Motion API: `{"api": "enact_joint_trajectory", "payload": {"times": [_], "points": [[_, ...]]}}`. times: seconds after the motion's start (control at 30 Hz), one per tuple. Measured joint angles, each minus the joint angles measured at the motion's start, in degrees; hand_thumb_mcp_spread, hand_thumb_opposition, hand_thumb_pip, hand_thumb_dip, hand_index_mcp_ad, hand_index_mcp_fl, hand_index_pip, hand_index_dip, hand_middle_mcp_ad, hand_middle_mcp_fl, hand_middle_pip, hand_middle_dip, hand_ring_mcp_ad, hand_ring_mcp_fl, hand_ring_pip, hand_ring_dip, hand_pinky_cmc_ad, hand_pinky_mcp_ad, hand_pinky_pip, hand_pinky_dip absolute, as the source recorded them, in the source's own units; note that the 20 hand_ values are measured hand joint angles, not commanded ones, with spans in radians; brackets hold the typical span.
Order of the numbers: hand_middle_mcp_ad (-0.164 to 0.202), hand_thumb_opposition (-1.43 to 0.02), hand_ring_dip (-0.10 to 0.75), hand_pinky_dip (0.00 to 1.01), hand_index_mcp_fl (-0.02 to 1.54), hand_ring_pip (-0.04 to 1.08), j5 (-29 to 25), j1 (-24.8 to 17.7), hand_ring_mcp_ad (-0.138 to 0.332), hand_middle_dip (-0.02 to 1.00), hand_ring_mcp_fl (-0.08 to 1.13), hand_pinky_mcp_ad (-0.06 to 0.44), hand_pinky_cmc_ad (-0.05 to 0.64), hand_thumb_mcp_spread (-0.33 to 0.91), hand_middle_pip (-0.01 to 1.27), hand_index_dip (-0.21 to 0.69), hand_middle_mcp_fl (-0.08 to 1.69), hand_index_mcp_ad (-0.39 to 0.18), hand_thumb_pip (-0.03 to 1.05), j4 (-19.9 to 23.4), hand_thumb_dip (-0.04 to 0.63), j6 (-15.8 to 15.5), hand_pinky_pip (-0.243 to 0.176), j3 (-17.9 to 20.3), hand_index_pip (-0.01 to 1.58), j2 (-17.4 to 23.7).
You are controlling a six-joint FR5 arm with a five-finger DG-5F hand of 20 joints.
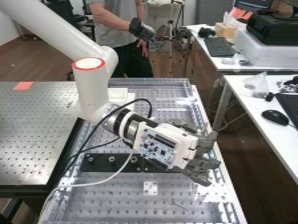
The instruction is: Grab the chopstick and place it in the clear container
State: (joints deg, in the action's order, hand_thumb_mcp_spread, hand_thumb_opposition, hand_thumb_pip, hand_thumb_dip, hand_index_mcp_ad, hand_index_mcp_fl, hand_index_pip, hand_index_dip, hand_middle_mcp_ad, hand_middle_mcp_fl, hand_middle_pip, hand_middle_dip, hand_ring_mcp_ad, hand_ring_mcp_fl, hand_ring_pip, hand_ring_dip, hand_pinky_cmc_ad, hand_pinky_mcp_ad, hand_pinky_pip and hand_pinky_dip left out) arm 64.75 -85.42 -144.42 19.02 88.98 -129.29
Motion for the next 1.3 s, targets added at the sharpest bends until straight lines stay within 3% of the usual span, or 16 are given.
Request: {"api": "enact_joint_trajectory", "payload": {"times": [0.9, 1.3], "points": [[-0.010, -0.90, 0.499, 0.18, 0.54, 0.09, 0.3, 0.2, 0.101, 0.69, 0.48, 0.258, 0.262, 0.48, 0.50, 0.047, 0.80, -0.077, 0.72, -0.9, 0.344, -0.1, -0.028, -1.4, 1.03, -0.7], [-0.010, -0.87, 0.499, 0.18, 0.40, 0.09, 0.6, 0.1, 0.099, 0.69, 0.45, 0.258, 0.260, 0.47, 0.50, 0.047, 0.73, -0.077, 0.72, -1.8, 0.340, 0.1, -0.028, -1.1, 1.01, -0.8]]}}
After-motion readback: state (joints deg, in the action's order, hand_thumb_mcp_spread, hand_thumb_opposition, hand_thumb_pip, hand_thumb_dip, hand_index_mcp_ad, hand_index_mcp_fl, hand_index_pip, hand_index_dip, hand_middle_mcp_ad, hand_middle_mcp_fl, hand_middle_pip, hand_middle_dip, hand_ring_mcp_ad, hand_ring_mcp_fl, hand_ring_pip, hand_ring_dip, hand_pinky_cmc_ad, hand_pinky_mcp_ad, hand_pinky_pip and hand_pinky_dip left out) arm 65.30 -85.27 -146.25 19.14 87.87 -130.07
